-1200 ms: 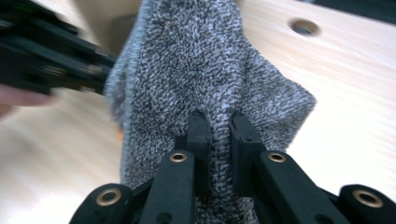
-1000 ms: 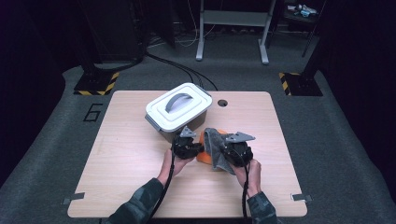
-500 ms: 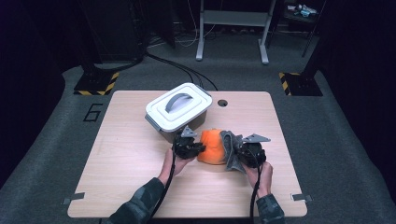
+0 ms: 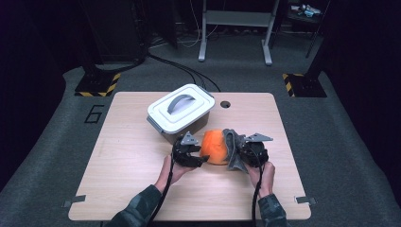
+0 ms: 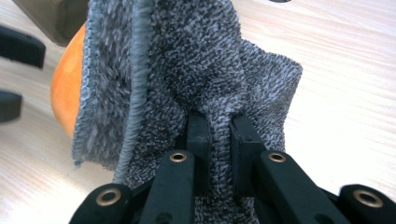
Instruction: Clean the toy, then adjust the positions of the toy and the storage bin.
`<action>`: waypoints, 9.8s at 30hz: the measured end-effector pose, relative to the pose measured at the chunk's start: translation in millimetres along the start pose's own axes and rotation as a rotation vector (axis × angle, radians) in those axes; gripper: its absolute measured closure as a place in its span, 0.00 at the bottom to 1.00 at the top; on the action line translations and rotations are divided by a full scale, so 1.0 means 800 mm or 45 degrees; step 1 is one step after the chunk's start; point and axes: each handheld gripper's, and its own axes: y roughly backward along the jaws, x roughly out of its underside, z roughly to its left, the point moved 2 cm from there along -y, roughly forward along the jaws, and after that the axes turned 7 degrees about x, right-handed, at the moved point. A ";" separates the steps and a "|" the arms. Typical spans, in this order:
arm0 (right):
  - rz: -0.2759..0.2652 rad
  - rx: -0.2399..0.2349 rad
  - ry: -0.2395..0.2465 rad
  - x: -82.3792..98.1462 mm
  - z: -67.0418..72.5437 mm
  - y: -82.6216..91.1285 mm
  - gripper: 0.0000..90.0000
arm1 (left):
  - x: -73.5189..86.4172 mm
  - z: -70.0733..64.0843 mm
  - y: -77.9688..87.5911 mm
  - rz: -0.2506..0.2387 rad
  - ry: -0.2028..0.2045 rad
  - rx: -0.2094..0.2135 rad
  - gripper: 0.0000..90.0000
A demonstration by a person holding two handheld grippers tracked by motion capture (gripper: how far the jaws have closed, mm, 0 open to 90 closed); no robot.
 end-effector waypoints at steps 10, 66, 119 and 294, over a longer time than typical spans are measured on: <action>-0.006 -0.003 -0.022 -0.003 0.001 -0.004 0.90 | 0.001 0.006 -0.021 0.041 0.008 -0.027 0.67; 0.020 0.005 0.040 0.010 0.006 0.010 0.89 | -0.007 0.016 -0.029 0.022 0.043 -0.010 0.69; -0.131 -0.024 -0.075 -0.007 -0.003 0.027 0.89 | 0.004 0.001 -0.047 0.091 -0.056 -0.119 0.92; 0.086 -0.035 -0.126 0.035 -0.052 0.014 0.17 | 0.030 0.011 0.016 0.023 0.094 -0.025 0.25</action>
